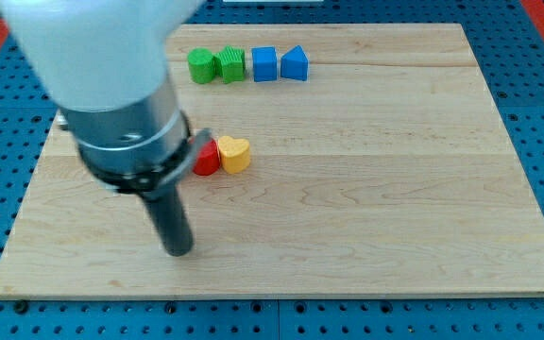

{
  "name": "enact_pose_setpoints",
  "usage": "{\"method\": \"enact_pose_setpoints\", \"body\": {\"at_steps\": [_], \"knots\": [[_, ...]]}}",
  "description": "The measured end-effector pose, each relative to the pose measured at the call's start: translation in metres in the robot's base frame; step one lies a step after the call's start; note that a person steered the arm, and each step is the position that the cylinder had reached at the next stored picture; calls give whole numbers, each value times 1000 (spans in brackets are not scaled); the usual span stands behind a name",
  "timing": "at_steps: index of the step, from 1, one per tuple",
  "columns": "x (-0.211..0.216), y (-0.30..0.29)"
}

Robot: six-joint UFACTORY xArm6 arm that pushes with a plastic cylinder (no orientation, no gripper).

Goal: Push red star along with red circle and yellow heart towards center right

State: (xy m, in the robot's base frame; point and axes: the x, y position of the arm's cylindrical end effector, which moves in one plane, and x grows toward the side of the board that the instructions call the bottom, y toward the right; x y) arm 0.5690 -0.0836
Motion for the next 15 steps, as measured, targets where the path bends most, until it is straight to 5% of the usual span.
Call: {"method": "enact_pose_setpoints", "body": {"at_steps": [2, 3, 6, 7, 8, 12, 15], "knots": [[-23, 113], [-45, 119], [-42, -150], [-61, -210], [-101, -208], [-122, 122], [-170, 120]]}}
